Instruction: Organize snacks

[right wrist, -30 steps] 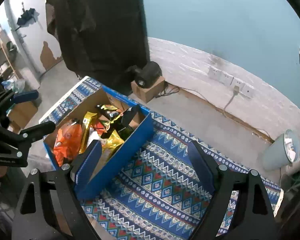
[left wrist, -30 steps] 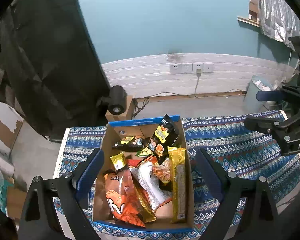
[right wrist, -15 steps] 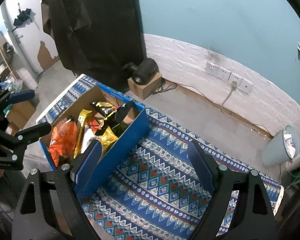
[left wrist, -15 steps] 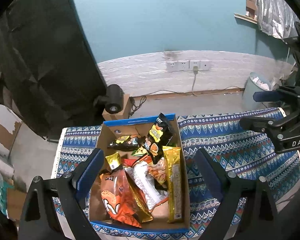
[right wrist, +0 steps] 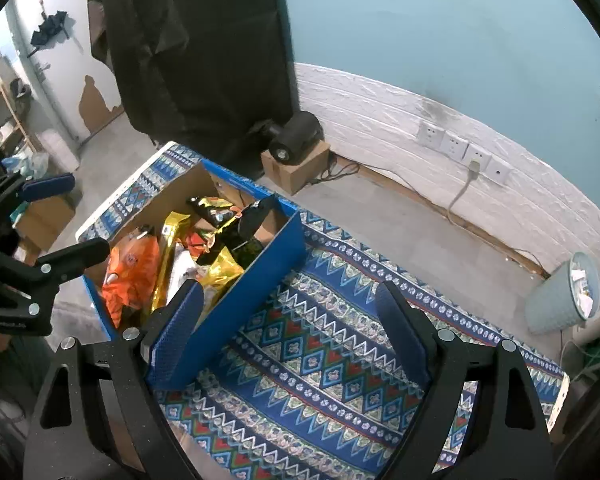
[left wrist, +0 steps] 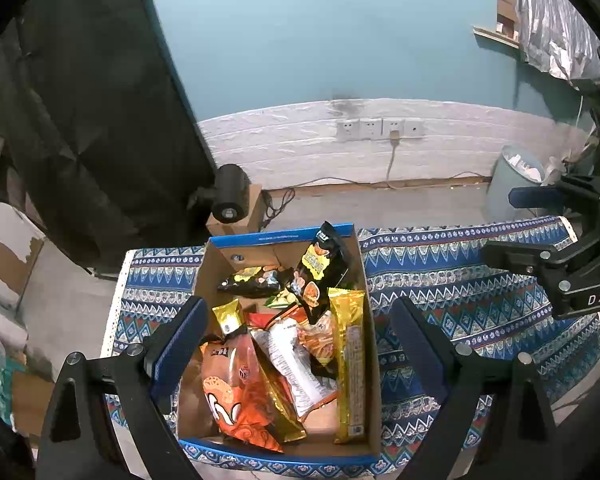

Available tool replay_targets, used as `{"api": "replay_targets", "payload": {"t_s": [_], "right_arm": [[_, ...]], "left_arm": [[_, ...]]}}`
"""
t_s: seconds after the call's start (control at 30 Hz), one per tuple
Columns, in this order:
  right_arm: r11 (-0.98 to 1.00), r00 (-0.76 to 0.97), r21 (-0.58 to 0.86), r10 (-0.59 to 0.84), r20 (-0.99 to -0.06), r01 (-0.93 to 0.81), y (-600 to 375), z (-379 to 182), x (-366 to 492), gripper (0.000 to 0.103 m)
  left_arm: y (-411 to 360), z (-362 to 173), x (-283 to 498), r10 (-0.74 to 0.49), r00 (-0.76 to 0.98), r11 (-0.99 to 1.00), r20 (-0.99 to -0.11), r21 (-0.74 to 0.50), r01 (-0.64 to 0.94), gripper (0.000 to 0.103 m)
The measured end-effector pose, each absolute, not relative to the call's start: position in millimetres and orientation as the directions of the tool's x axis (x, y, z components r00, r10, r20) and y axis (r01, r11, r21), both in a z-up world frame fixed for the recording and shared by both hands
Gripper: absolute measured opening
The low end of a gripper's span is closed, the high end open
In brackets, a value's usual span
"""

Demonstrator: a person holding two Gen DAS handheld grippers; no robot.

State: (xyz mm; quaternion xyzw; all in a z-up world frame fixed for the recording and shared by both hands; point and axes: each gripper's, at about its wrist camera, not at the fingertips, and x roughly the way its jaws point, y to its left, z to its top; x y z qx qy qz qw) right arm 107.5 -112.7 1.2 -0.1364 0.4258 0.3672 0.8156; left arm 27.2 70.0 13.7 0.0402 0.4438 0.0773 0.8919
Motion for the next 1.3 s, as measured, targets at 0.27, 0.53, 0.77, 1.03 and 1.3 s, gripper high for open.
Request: {"api": "replay_targets", "payload": {"t_s": [0.27,0.53,0.77,1.03,1.3], "right_arm": [[0.693,0.364,0.088,0.478,-0.800,-0.716,-112.9,-0.3,107.4,0.087],[0.697,0.364,0.093,0.478,-0.799,-0.711,-114.4,-0.9,108.0,0.087],[0.699,0.365,0.093,0.477,-0.799,-0.710,-115.2,-0.8,108.6,0.087],[0.697,0.363,0.098,0.482,-0.798,-0.710,-117.0,0.6,108.2,0.087],[0.698,0.362,0.097,0.478,-0.800,-0.709,-116.9,2.1,107.1,0.087]], "left_arm": [[67.5,12.8,27.2,0.169,0.594,0.986,-0.786,0.138,-0.098,0.094],[67.1,11.5,29.2,0.163,0.587,0.987,-0.793,0.128,-0.101,0.094],[65.3,11.2,29.1,0.161,0.583,0.987,-0.796,0.127,-0.099,0.094],[67.1,10.7,30.0,0.152,0.572,0.988,-0.806,0.114,-0.102,0.094],[67.7,9.5,29.1,0.165,0.562,0.986,-0.810,0.124,-0.111,0.094]]}}
